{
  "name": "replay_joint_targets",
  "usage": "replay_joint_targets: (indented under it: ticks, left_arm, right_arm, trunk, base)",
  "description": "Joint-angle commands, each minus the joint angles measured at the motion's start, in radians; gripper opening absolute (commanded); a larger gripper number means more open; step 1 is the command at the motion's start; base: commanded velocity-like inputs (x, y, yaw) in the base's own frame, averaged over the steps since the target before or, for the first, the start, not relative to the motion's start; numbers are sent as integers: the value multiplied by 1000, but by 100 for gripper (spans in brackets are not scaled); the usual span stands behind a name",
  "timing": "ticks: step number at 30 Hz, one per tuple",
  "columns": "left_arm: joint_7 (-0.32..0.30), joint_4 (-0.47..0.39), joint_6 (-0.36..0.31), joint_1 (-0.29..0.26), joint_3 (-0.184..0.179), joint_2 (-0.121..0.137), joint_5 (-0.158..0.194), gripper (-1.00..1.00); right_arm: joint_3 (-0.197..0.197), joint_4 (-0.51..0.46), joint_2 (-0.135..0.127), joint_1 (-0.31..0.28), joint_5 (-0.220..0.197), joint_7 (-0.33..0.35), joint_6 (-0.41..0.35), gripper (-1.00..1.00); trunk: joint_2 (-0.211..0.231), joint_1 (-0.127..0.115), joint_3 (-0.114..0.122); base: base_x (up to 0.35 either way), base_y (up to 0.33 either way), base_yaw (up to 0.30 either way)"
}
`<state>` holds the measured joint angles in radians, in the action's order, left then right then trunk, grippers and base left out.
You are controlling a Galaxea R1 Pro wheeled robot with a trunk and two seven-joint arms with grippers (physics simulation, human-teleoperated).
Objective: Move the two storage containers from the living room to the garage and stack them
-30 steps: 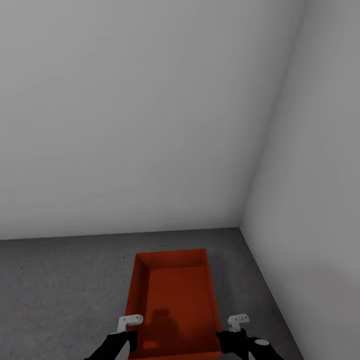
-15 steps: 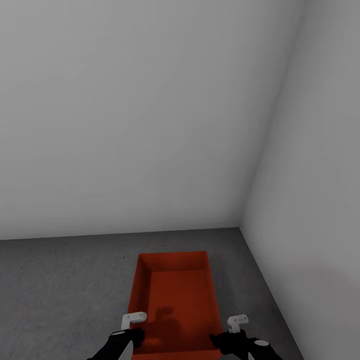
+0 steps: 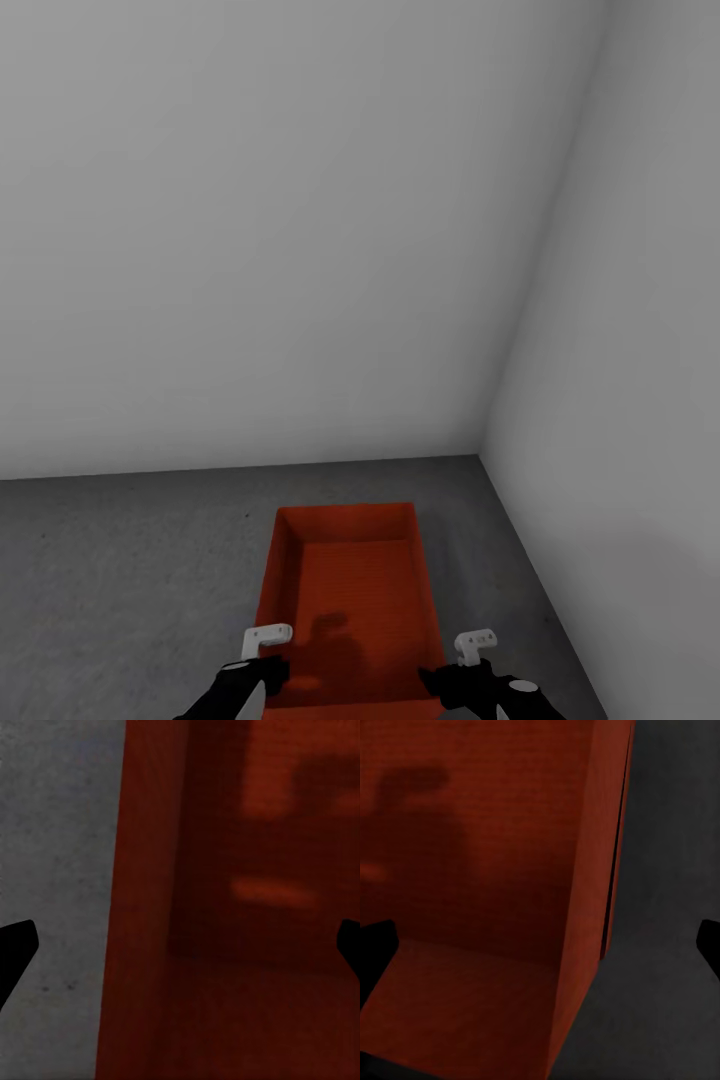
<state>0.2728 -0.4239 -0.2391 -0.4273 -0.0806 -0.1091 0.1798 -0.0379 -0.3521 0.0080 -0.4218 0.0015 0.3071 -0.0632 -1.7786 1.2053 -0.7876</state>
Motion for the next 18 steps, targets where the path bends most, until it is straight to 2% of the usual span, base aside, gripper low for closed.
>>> replay_joint_targets:
  ticks: [1,18]
  left_arm:
    - [8,-2,-5,0,-8,1,10,100]
    - [7,-2,-7,0,-10,0,10,100]
  right_arm:
    - [-2,-2,0,0,0,1,-6,100]
    - [-2,-2,0,0,0,1,-7,100]
  trunk:
    - [0,0,-1]
    - [0,0,-1]
  base:
    - [0,0,0]
    - [0,0,0]
